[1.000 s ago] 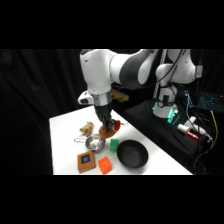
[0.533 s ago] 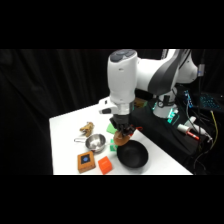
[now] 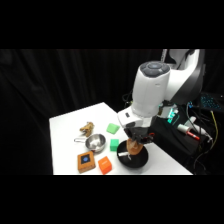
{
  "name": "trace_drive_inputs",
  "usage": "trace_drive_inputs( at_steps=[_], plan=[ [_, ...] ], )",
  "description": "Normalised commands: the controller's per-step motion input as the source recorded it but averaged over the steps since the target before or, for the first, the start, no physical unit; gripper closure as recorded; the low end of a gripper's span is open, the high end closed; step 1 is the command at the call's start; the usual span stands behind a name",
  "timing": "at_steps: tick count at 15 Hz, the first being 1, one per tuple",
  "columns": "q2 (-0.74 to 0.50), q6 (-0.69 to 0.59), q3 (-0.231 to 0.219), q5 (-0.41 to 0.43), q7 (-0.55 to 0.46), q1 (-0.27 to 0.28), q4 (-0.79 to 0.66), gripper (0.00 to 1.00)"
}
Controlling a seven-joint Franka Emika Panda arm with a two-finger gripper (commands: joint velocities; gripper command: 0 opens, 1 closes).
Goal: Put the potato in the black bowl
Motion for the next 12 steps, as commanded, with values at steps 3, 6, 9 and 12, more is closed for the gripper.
trace_drive_inputs(
  at_steps=[3, 6, 9, 12],
  plan=[
    [0.01, 0.32, -0.025, -0.322, 0.09, 0.032, -0.10, 0.49],
    [0.00, 0.25, -0.066, -0.287, 0.09, 0.017, -0.05, 0.23],
    [-0.04, 0.15, -0.057, -0.172, 0.04, -0.005, -0.02, 0.01],
    [-0.15, -0.06, -0.012, -0.028, -0.06, -0.029, -0.02, 0.00]
  ],
)
